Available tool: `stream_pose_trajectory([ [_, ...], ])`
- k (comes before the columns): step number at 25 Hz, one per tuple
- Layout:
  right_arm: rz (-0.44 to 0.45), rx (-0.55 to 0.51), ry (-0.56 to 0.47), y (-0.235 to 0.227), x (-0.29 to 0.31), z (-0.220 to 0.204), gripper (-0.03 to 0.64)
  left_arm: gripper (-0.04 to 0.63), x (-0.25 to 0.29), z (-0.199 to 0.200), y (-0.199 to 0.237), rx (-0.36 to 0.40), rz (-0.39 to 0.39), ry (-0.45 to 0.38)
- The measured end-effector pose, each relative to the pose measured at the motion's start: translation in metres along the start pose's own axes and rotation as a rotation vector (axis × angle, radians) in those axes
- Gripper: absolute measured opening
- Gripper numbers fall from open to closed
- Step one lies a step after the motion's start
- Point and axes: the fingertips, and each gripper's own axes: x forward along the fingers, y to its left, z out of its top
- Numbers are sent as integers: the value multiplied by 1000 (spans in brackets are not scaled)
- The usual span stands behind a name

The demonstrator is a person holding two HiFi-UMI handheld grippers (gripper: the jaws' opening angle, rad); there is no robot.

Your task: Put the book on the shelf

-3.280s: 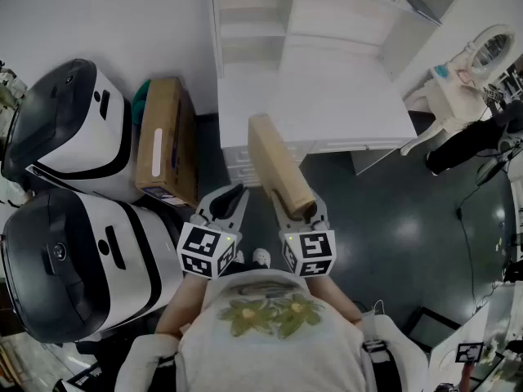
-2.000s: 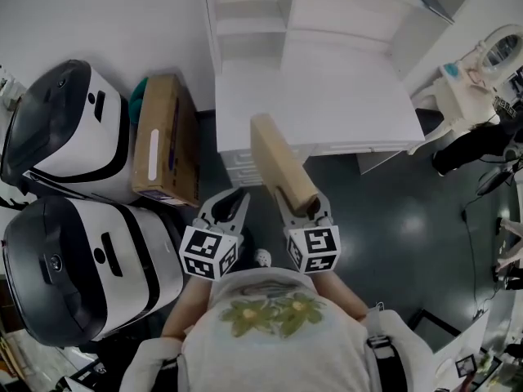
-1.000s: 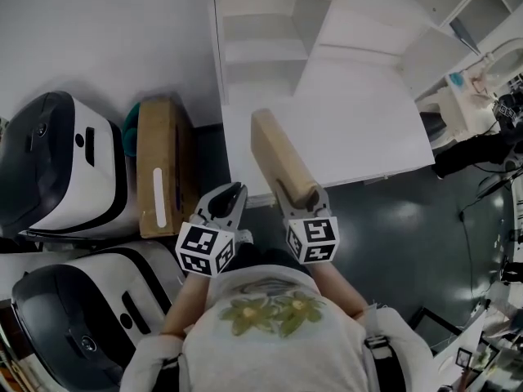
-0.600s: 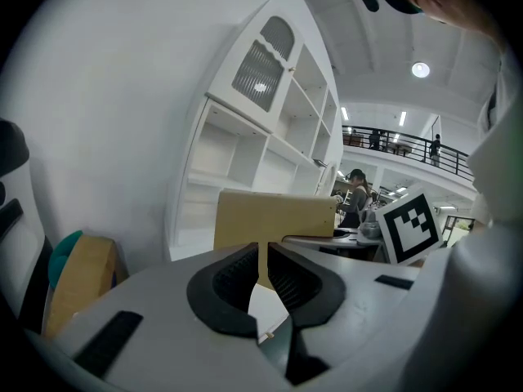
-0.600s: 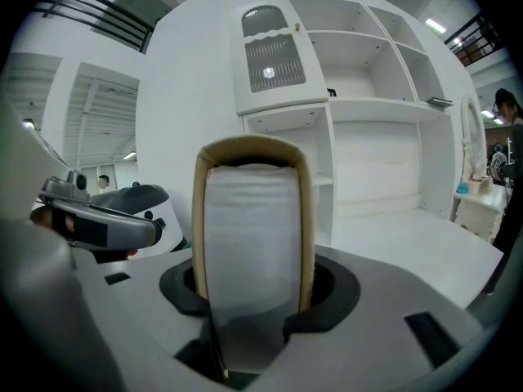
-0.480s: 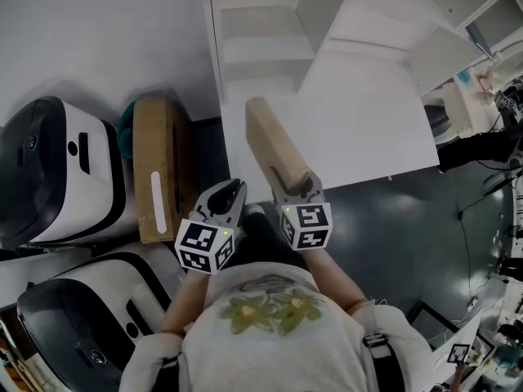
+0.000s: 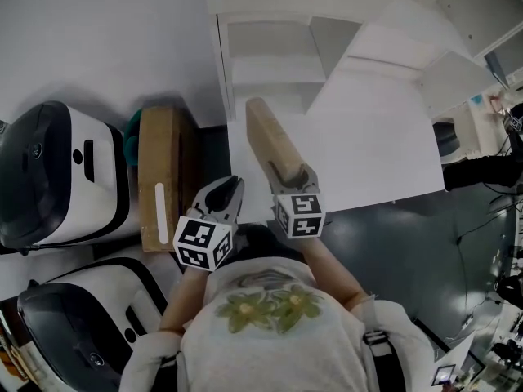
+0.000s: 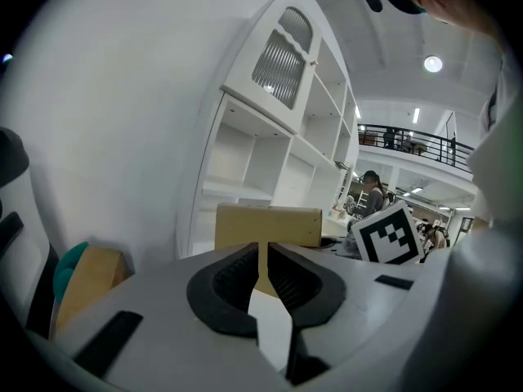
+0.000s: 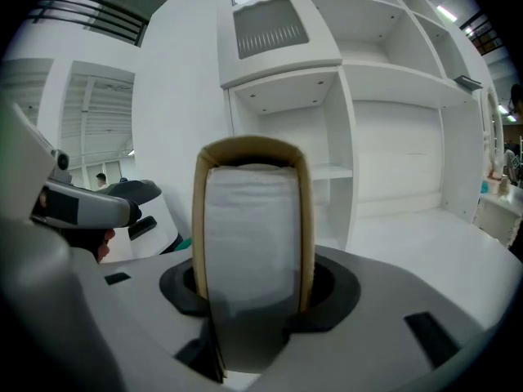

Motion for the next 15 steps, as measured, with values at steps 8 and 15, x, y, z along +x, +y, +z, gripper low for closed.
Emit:
stream_pose_trajectory([
  [8,28,-1,0,-15,50,6,231,57,26,5,17,-6,43,-11],
  [15,46,-11,-4,-20,80,9,232,57,44,6,25,-3,62,-5],
])
